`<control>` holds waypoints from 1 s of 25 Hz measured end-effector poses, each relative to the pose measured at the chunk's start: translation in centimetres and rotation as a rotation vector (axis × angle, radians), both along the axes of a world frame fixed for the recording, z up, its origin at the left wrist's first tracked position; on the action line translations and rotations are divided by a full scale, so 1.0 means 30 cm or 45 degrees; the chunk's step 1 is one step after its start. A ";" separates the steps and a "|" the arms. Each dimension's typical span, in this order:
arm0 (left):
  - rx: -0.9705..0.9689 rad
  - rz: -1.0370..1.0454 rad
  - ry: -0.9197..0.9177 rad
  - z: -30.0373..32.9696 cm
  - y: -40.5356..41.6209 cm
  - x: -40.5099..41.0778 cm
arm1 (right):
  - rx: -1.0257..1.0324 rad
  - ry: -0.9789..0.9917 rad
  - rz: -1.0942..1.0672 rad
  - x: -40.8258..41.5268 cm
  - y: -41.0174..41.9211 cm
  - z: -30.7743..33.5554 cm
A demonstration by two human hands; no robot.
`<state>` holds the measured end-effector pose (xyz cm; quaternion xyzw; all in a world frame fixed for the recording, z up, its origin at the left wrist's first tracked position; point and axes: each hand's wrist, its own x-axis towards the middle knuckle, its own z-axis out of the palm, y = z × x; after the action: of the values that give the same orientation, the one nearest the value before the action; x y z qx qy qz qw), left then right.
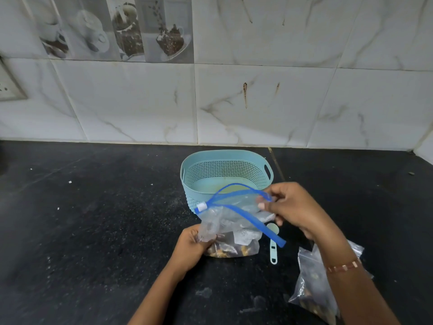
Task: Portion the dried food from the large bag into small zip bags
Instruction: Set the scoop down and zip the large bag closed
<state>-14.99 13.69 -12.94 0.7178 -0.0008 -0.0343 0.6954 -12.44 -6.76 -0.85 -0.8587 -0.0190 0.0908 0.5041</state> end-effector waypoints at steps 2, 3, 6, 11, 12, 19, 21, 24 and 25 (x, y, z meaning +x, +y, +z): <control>0.000 -0.011 0.000 0.004 -0.004 0.003 | 0.041 -0.104 -0.114 0.003 -0.021 0.031; -0.001 -0.020 0.000 0.005 -0.006 0.004 | 0.057 -0.146 -0.160 0.000 -0.023 0.042; -0.008 -0.015 0.002 0.000 -0.004 0.005 | 0.060 -0.183 -0.216 -0.009 -0.003 0.047; -0.018 0.003 0.028 -0.014 0.004 0.015 | 0.240 0.145 -0.092 -0.008 -0.020 0.037; -0.020 0.026 0.036 -0.015 0.007 0.018 | 0.318 0.194 -0.068 -0.008 -0.030 0.039; -0.051 -0.045 0.074 -0.040 0.021 0.039 | 0.516 0.155 -0.101 -0.018 -0.065 0.071; -0.055 -0.033 0.040 -0.029 0.015 0.031 | 0.383 -0.003 -0.195 -0.019 -0.046 0.074; -0.077 -0.068 0.004 -0.019 0.013 0.023 | 0.057 -0.347 -0.340 -0.009 -0.015 0.064; -0.074 -0.074 0.000 -0.022 0.015 0.024 | -0.075 -0.473 -0.382 -0.006 -0.006 0.057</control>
<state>-14.28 14.13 -13.59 0.6970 -0.0224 -0.0545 0.7147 -12.62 -6.94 0.86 -0.8681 0.0190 -0.1442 0.4746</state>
